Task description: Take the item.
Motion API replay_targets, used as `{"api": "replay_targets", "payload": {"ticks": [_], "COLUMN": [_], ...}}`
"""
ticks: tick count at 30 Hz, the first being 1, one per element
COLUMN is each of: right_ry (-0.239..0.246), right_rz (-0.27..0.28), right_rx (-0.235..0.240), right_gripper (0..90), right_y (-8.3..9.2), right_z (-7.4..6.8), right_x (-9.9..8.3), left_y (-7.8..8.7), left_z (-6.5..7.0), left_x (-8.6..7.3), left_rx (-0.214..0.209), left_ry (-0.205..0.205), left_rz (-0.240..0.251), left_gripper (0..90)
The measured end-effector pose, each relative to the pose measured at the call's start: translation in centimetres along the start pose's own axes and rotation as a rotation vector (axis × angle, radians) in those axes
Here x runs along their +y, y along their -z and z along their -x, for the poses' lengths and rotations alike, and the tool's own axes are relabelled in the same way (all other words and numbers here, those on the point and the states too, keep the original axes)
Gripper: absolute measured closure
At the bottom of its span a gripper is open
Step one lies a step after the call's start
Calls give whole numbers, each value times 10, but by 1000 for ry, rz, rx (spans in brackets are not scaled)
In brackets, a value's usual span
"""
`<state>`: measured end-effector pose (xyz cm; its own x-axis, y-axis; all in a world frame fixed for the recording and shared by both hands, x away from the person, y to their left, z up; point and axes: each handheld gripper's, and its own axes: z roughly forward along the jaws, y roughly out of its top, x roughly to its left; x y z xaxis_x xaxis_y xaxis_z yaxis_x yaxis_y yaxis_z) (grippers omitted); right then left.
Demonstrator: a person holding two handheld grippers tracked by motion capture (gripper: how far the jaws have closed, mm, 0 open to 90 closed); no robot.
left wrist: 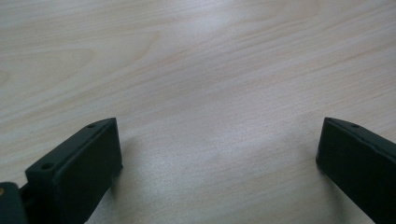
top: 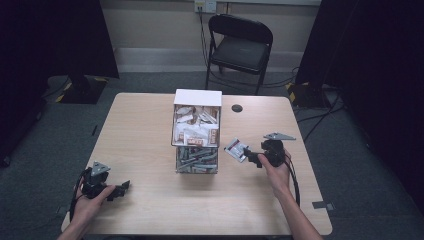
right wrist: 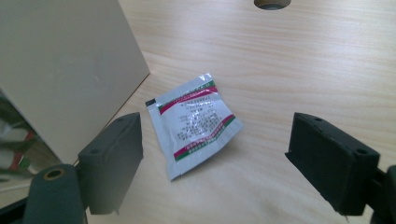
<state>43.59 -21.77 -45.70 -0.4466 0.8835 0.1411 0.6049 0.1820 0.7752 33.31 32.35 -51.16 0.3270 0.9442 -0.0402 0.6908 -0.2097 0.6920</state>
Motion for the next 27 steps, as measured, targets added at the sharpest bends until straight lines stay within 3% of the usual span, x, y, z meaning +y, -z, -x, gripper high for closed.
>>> {"api": "replay_targets", "payload": {"ticks": [10, 18, 22, 27], "right_ry": [-9, -17, -26, -18], "right_rz": [1, -16, -36, -103], "right_rx": [-7, -73, -106, -133], "right_gripper": [159, 147, 147, 147], "right_y": [38, 64, 73, 81], "right_z": [3, 15, 20, 26], "right_x": [-16, -37, -53, -71], "left_y": [0, 0, 0, 0], "left_z": [1, 1, 1, 1], "left_x": [0, 0, 0, 0], "left_rx": [6, 8, 7, 9], "left_ry": [7, 8, 9, 9], "left_rz": [0, -2, -1, -2], "left_gripper": [0, 0, 0, 0]}}
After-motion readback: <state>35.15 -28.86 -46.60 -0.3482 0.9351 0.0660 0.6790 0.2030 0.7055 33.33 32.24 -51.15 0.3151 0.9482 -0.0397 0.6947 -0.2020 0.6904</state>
